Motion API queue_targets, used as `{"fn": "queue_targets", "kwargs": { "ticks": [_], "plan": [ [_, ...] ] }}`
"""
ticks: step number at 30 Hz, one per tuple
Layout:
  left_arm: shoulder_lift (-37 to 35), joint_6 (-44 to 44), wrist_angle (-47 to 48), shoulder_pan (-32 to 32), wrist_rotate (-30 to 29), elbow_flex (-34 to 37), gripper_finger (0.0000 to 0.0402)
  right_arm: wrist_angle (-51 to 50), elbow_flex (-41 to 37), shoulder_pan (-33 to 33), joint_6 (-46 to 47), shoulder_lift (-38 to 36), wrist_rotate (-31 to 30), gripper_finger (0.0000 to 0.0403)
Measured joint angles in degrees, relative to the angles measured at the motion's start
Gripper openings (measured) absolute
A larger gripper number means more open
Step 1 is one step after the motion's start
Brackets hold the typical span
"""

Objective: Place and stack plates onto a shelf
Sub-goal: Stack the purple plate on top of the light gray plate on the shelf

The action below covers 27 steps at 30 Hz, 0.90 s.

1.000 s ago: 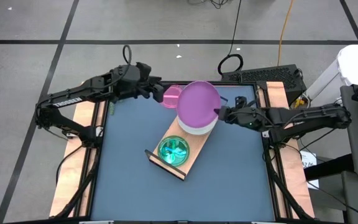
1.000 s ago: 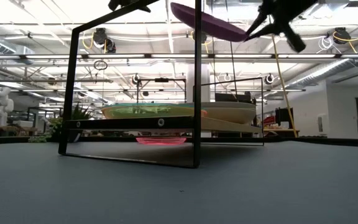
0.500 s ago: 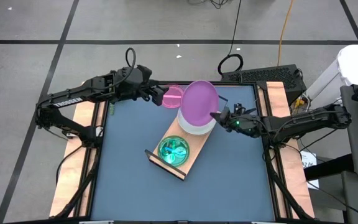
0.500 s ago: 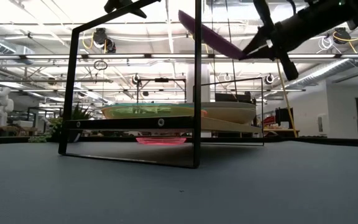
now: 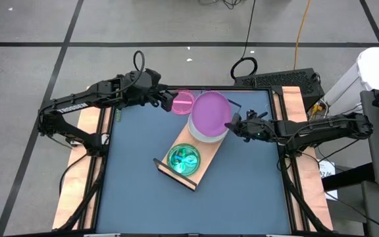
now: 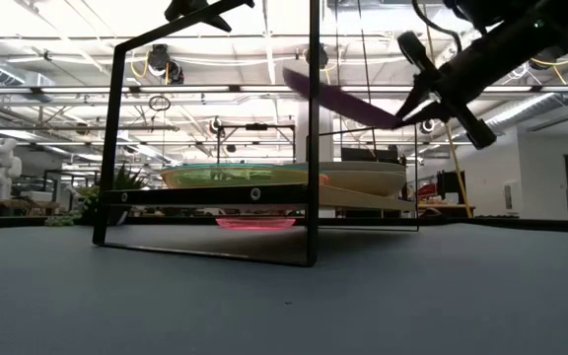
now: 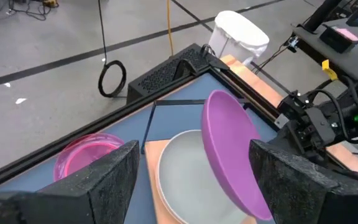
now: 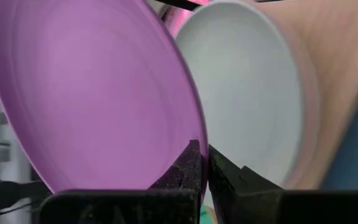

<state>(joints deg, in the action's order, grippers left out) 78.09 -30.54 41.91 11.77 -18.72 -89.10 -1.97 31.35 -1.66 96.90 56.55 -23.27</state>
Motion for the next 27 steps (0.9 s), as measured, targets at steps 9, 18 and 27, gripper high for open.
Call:
{"fn": "queue_targets", "kwargs": {
  "ticks": [9,18,27],
  "plan": [
    [1.9,-0.02,1.05,0.22,0.18,0.07,0.0305,-0.66,0.0,-2.97,-0.46,1.72,4.85,0.0],
    [3.34,-0.68,-0.15,0.2,0.33,0.02,0.0305,0.75,2.28,-3.62,-0.97,2.08,5.8,0.0],
    [3.38,-0.2,-0.15,0.2,0.09,0.02,0.0305,-1.62,2.6,-4.49,-0.13,5.35,8.34,0.0]
  ]
}}
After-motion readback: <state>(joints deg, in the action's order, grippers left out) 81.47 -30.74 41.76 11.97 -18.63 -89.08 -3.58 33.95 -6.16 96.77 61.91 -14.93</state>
